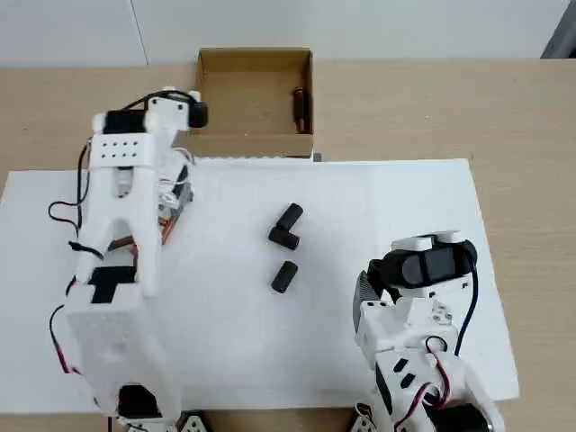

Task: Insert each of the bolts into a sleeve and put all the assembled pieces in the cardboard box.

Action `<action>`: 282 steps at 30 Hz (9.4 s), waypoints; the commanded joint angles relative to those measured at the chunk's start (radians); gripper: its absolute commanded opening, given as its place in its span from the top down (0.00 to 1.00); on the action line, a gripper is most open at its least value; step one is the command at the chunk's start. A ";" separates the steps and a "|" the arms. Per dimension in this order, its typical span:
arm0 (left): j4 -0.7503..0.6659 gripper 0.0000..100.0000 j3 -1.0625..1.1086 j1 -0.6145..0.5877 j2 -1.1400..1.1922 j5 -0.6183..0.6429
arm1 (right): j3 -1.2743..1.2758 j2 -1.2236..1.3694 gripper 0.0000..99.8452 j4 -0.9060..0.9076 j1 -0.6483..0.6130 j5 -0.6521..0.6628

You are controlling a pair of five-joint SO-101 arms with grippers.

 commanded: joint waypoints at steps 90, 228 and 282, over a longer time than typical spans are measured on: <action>0.015 1.00 0.570 0.273 -1.226 0.049 | 0.009 -0.002 1.00 -0.024 -0.002 0.006; -0.600 0.79 1.768 0.629 -2.321 0.726 | 0.367 -0.002 1.00 -0.595 -0.602 0.325; -0.606 1.00 2.049 0.098 -2.326 0.256 | -0.068 0.570 1.00 -0.550 -0.142 0.114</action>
